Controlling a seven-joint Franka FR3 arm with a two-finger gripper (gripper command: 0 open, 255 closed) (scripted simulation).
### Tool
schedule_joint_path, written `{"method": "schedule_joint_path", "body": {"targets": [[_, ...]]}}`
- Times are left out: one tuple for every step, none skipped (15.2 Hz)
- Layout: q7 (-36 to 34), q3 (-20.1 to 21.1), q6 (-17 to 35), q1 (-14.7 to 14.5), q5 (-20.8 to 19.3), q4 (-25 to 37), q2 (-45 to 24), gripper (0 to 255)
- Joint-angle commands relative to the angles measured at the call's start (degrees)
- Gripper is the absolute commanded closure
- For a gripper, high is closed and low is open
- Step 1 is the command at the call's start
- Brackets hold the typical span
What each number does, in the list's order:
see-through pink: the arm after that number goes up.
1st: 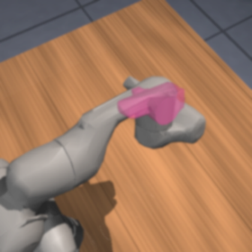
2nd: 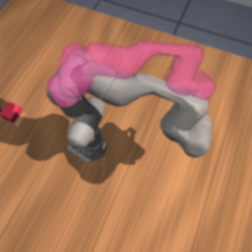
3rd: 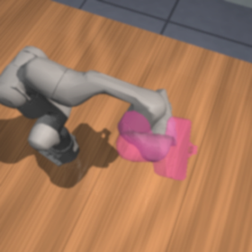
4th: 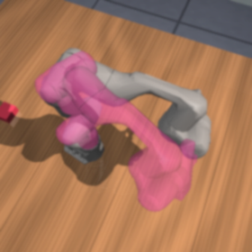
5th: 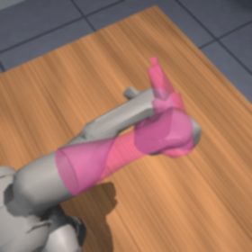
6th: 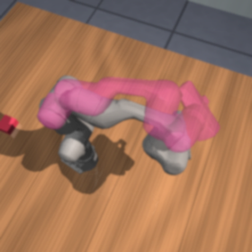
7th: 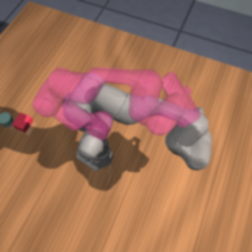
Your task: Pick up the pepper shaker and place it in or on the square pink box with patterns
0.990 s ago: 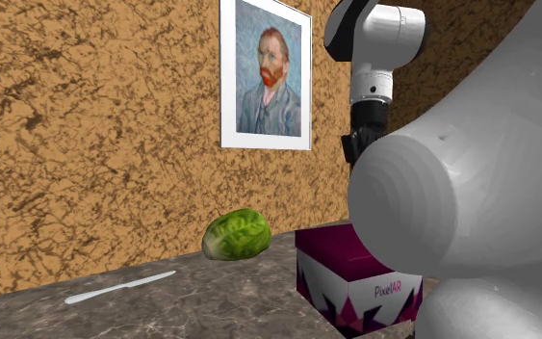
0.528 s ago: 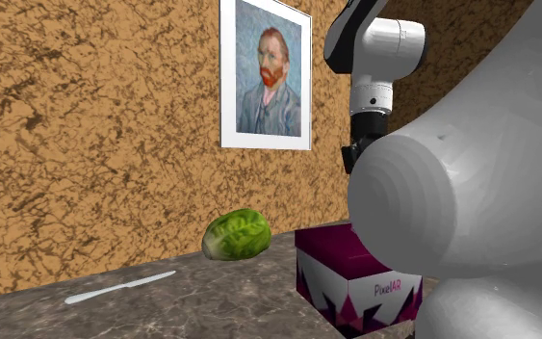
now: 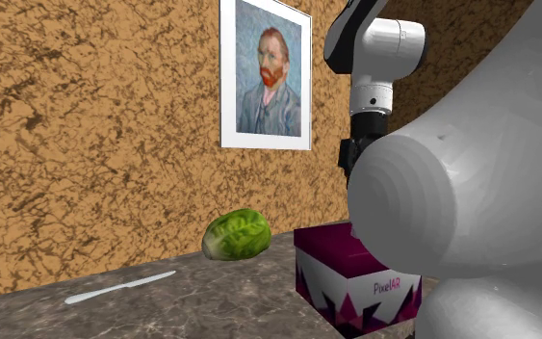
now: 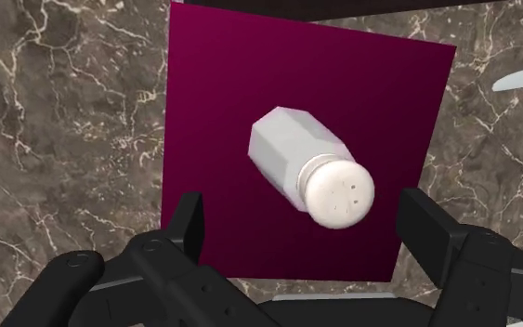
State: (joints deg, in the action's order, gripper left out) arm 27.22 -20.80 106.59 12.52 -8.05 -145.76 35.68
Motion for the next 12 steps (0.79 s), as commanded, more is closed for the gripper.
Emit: {"method": "schedule_joint_path", "body": {"targets": [[0.0, 0.0, 0.0, 0.0, 0.0, 0.0, 0.0, 0], [0.0, 0.0, 0.0, 0.0, 0.0, 0.0, 0.0, 0], [0.0, 0.2, -2.0, -0.1, 0.2, 1.8, 0.2, 0], [0.1, 0.5, -3.9, -0.1, 0.4, 3.7, 0.3, 0], [0.1, 0.7, -5.9, -0.2, 0.6, 5.6, 0.3, 0], [0.1, 0.8, -7.3, -0.3, 0.7, 7.1, 0.2, 0], [0.1, 0.8, -7.3, -0.3, 0.7, 7.1, 0.2, 0], [0.1, 0.8, -7.3, -0.3, 0.7, 7.1, 0.3, 0], [0.1, 0.8, -7.3, -0.3, 0.7, 7.1, 0.3, 0], [0.1, 0.8, -7.3, -0.3, 0.7, 7.1, 0.2, 0], [0.1, 0.8, -7.3, -0.3, 0.7, 7.1, 0.2, 0], [0.1, 0.8, -7.3, -0.3, 0.7, 7.1, 0.2, 0]]}}
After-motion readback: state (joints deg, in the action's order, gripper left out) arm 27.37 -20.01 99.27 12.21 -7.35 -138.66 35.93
